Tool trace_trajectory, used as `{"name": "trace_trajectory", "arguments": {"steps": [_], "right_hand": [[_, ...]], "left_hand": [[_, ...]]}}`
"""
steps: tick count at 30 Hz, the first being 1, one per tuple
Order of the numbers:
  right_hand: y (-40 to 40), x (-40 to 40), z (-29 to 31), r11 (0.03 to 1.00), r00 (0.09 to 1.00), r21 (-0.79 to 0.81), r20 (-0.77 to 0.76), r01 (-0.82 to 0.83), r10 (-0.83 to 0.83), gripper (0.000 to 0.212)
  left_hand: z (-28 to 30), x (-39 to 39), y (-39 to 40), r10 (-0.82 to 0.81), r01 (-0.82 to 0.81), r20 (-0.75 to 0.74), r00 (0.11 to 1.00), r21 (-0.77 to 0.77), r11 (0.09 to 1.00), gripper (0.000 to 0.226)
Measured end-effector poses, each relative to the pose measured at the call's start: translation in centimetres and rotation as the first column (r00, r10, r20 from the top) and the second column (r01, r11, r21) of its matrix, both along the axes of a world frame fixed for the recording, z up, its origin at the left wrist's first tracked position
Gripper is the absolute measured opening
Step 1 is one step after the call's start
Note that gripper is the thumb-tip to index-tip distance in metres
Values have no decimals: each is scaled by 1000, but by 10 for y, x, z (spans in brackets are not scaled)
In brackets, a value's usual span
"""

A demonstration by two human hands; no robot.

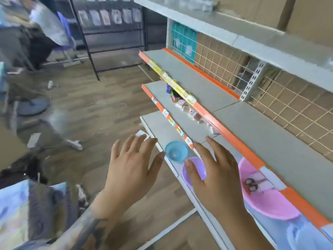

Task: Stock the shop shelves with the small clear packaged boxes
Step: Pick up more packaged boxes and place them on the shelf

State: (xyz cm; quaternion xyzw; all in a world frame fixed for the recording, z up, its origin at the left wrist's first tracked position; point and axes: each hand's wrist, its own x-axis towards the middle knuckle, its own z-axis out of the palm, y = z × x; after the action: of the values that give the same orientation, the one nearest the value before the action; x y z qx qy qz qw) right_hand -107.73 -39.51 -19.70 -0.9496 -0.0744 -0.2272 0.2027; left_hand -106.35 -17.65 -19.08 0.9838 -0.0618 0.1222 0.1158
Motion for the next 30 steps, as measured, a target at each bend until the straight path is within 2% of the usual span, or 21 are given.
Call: {"name": "trace_trajectory", "arguments": {"steps": [9,14,20,26,30], "right_hand": [[74,102,-23,987,987,-4,-16,-163,163,46],[100,204,-14,970,968,-1,72,-242,241,46],[119,352,36,965,946,3,196,-262,257,49],[113,491,99,982,942,-39,279,-184,188,47],[113,561,129,990,954,-67,270,-120,134,50]], "left_hand": [[-21,66,60,158,-159,-22,987,-32,987,48],[-10,146,83,216,-216,25,976,-11,976,47],[34,279,91,218,-220,83,972,16,975,53],[91,422,83,162,-172,192,968,37,984,54],[118,495,83,120,-128,229,966,22,991,56]]}}
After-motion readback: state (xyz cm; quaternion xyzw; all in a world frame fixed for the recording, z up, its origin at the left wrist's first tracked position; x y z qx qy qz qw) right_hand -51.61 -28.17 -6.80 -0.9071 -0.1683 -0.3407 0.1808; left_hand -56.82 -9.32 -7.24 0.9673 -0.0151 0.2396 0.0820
